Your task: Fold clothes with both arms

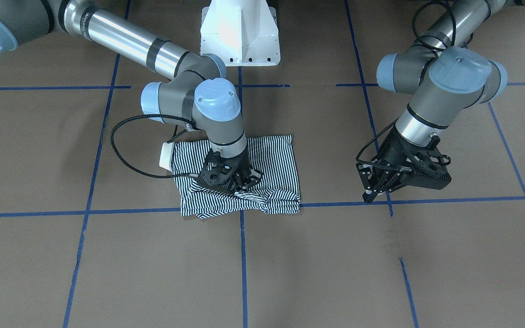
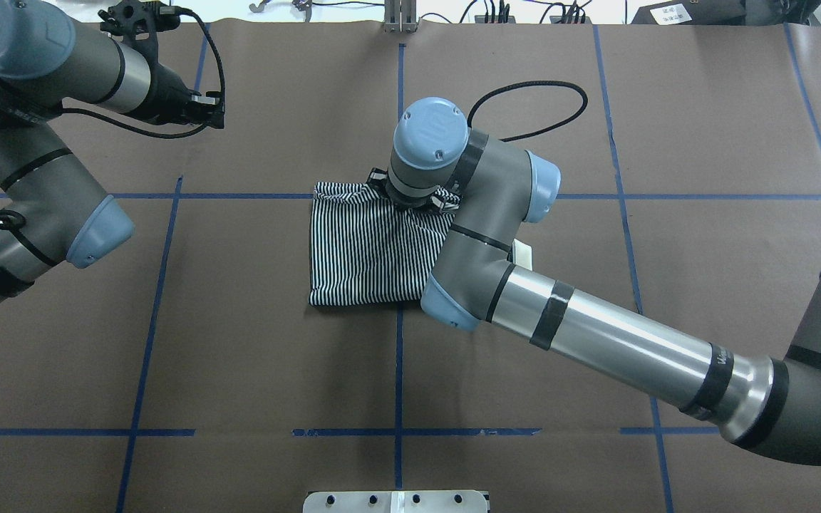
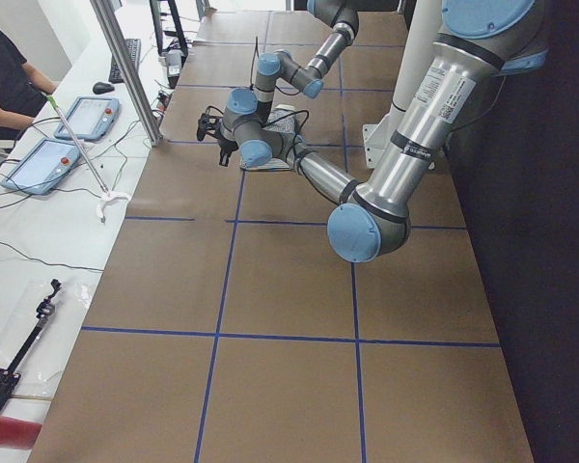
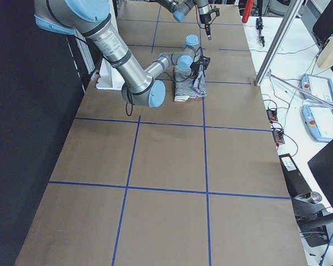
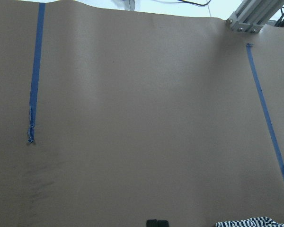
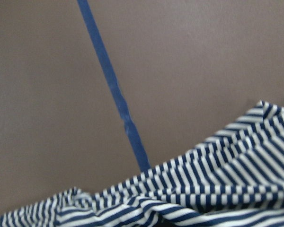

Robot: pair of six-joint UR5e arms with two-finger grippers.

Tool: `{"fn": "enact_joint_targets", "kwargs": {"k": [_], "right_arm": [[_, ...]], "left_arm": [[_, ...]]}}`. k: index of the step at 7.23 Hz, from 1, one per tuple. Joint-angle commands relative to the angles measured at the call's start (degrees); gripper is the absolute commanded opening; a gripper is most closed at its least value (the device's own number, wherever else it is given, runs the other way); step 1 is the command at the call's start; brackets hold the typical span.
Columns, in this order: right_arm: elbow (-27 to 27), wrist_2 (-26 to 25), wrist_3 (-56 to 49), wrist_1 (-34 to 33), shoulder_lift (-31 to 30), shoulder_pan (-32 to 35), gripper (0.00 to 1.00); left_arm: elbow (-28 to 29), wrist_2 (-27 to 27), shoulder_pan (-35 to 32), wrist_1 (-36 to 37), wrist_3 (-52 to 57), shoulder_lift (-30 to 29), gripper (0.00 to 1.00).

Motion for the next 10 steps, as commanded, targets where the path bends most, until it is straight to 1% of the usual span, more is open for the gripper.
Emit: {"fn": "enact_joint_targets", "kwargs": {"k": [1, 2, 3, 4, 5, 6, 7, 8, 10], "right_arm": [[-9.7, 1.3, -3.9, 5.2, 2.5, 6.5, 0.0], [-10.9, 2.8, -6.5, 5.2, 2.5, 9.2, 0.0], [-10.8, 4.2, -7.2, 5.1, 2.6, 11.1, 0.0], [-9.9, 9.0, -9.8, 4.9, 2.3, 13.0, 0.0], [-3.4, 11.0, -9.6, 3.4, -0.6, 12.6, 0.0], [5.6, 13.5, -9.5, -1.3, -4.4, 11.1, 0.0], [12.6, 13.6, -8.5, -4.9, -7.0, 7.8, 0.0], [15.4, 13.4, -6.2, -5.3, -8.5, 5.1, 0.0], [14.7, 11.6, -5.9, -5.1, -9.8, 1.3, 0.0]], "left_arm": [[-1.3, 0.1, -0.1, 1.1, -0.1, 0.1, 0.0], [-2.4, 0.1, -0.1, 1.7, -0.1, 1.0, 0.0], [-2.5, 0.2, 0.2, 1.9, -0.4, 1.3, 0.0], [-1.7, 0.4, 0.5, 3.2, -0.9, 0.3, 0.0], [-2.9, 0.4, 0.6, 5.3, -0.9, 0.0, 0.0], [-2.7, 0.4, 0.7, 5.5, -0.9, -0.1, 0.0], [-2.4, 0.5, 0.8, 5.4, -0.9, -0.1, 0.0], [-1.9, 0.5, 0.8, 5.4, -0.8, -0.1, 0.0], [-2.1, 0.5, 0.8, 5.5, -0.8, -0.1, 0.0]]}}
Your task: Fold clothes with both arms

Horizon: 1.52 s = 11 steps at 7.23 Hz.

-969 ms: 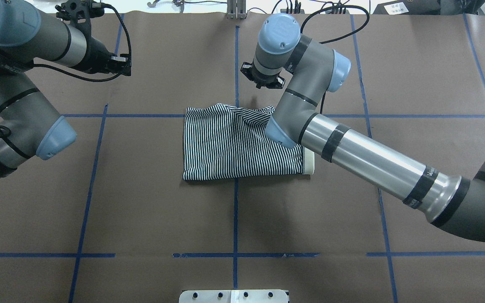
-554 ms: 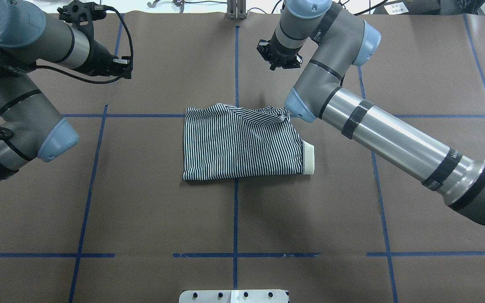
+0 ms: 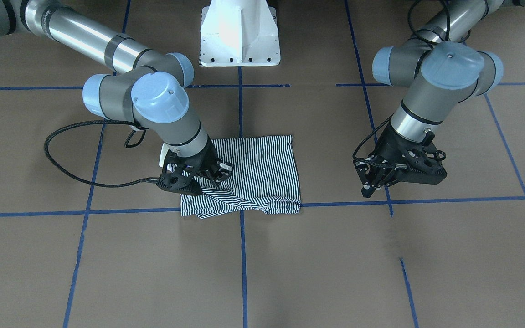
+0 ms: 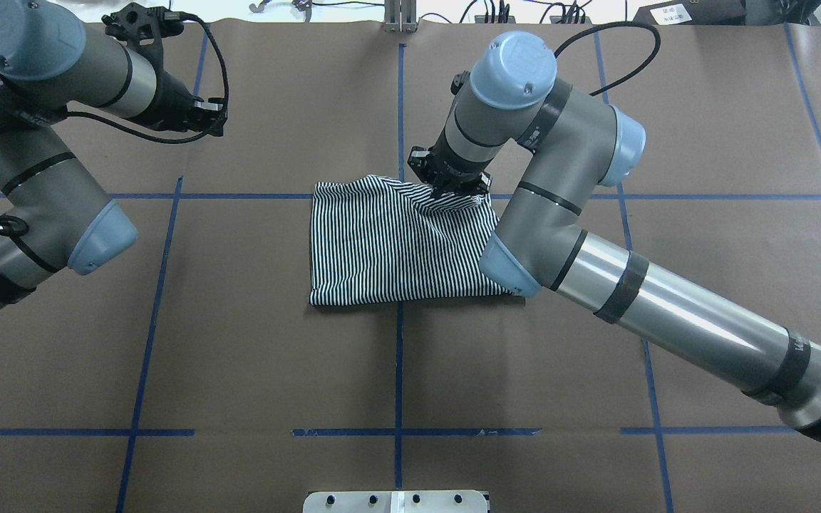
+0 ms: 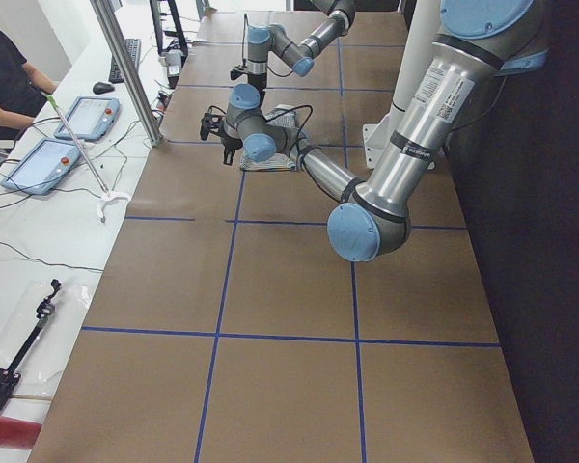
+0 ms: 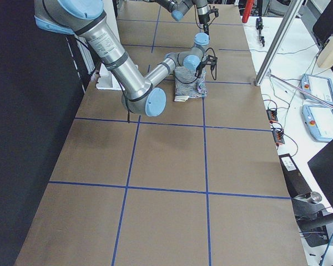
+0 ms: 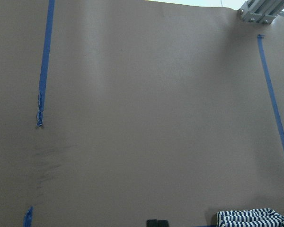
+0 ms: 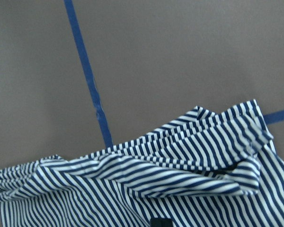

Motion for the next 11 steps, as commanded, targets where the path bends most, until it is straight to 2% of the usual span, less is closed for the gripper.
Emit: {"fn": "enact_joint_targets", "kwargs": {"k": [1, 3, 5, 7, 8, 10, 11], "right_arm": [[0.1, -1.2, 0.2, -0.1, -2.2, -2.5, 0.0], [-3.3, -3.6, -0.8, 0.1, -1.6, -2.1, 0.0], [-12.0, -4.7, -3.7, 0.6, 3.1, 1.0, 0.0], [-16.0, -4.5, -6.6, 2.2, 4.6, 4.0, 0.0], [-20.2, -4.5, -7.0, 3.4, 6.6, 4.5, 0.0], [-20.9, -3.3, -9.1, 4.3, 6.5, 7.0, 0.0], [-20.9, -1.1, -13.1, 4.1, 5.7, 9.8, 0.0]], "left_arm": [[-0.2, -0.1, 0.0, 0.0, -0.1, -0.2, 0.0], [-0.5, -0.2, 0.0, 0.1, 0.0, -0.3, 0.0], [-0.2, -0.1, 0.0, 0.1, 0.0, -0.3, 0.0], [-0.2, -0.1, 0.0, 0.1, 0.0, -0.3, 0.0], [0.1, -0.1, 0.0, 0.0, 0.0, -0.3, 0.0], [0.5, 0.0, 0.2, 0.2, 0.0, -0.4, 0.0], [3.6, -0.1, 1.3, 0.2, -0.8, -2.9, 0.0]]}}
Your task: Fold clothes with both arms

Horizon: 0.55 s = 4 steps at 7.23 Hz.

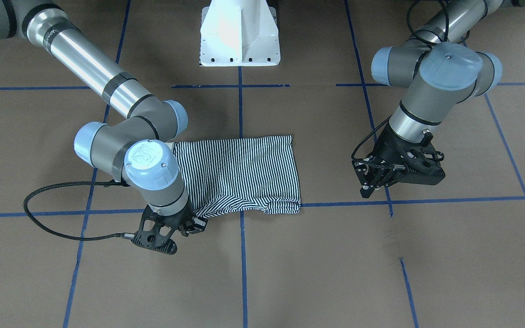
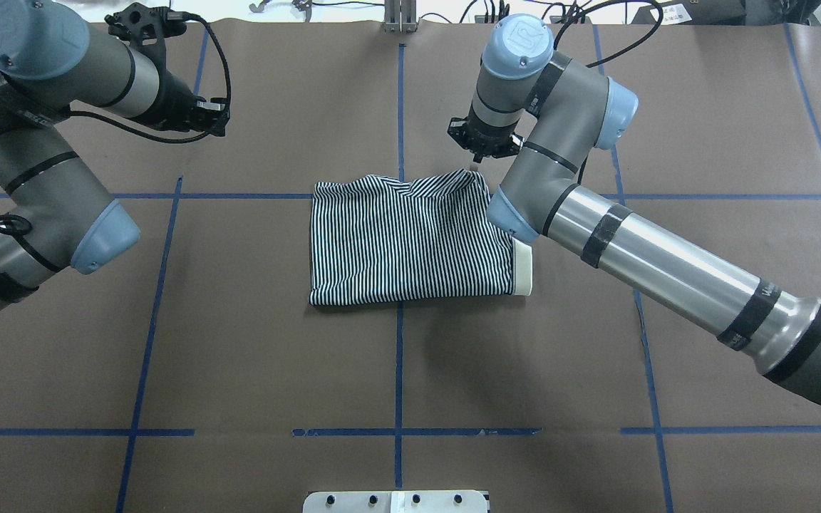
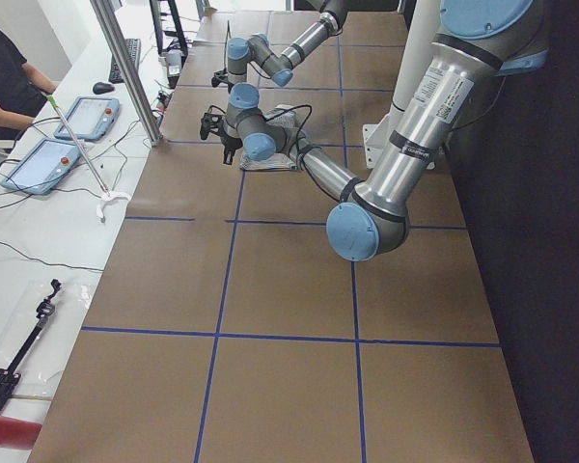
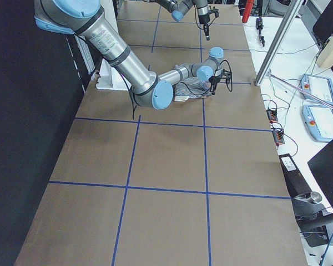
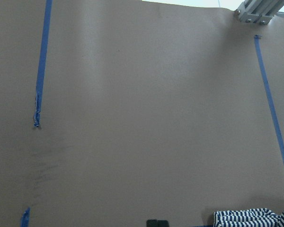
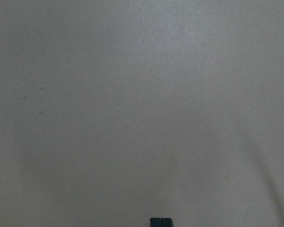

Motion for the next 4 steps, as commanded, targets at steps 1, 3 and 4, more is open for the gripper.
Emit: {"fn": "enact_joint_targets", "kwargs": {"k": [1, 3, 4], "right_arm": [[0.8, 6.1, -7.6, -0.1, -2.9, 6.3, 0.0], [8.0, 10.7, -15.1, -0.3, -11.4, 12.1, 0.0], [10.3, 13.4, -19.9, -0.3, -15.2, 14.8, 0.0]], "left_arm": [[5.8, 0.0, 3.8, 0.1, -5.2, -5.8, 0.0], [5.5, -0.2, 5.1, 0.1, -5.9, -6.1, 0.0], [6.7, -0.1, 7.7, 0.0, -5.4, -6.5, 0.0]]}}
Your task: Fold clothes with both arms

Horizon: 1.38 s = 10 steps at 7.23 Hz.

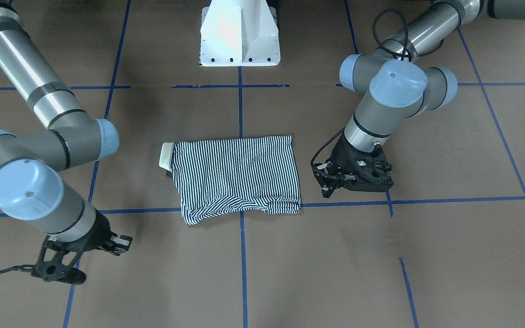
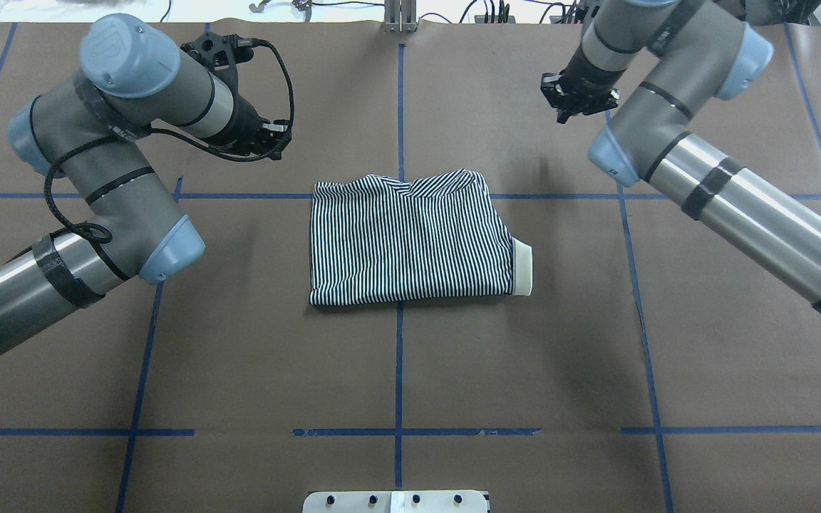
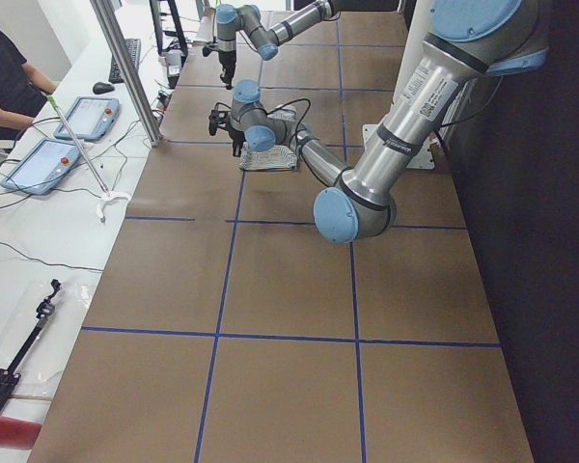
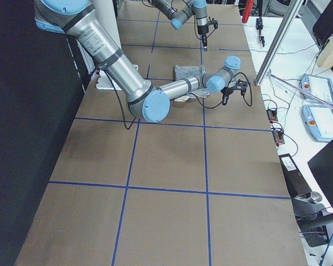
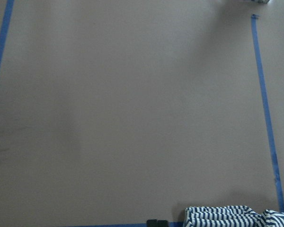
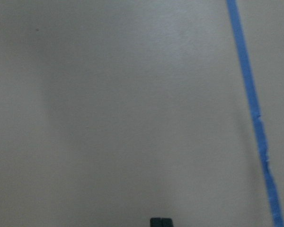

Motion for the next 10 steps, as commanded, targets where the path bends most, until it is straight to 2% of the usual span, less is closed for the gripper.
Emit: {"fn": "enact_joint_targets", "kwargs": {"k": [1, 4, 6, 8, 10], "right_arm": [[5.2, 5.1, -8.9, -0.1, -7.5, 5.9, 0.0], [6.0, 6.3, -10.0, 0.1, -9.7, 7.3, 0.0], [10.7, 6.3, -10.0, 0.1, -13.7, 7.4, 0.0], [11.7, 6.3, -10.0, 0.1, -15.1, 7.4, 0.0], [11.8, 6.3, -9.9, 0.5, -15.7, 7.3, 0.0]], "left_arm": [[2.1, -0.3, 5.3, 0.7, 0.3, -3.4, 0.0], [12.3, -0.4, 8.3, -0.2, 2.3, -10.4, 0.0], [15.6, -0.3, 7.9, -2.4, 5.4, -11.1, 0.0], [22.2, -0.1, 6.7, -8.9, 5.4, -12.9, 0.0], [26.9, -0.3, 2.6, -11.4, 8.9, -15.2, 0.0]]}}
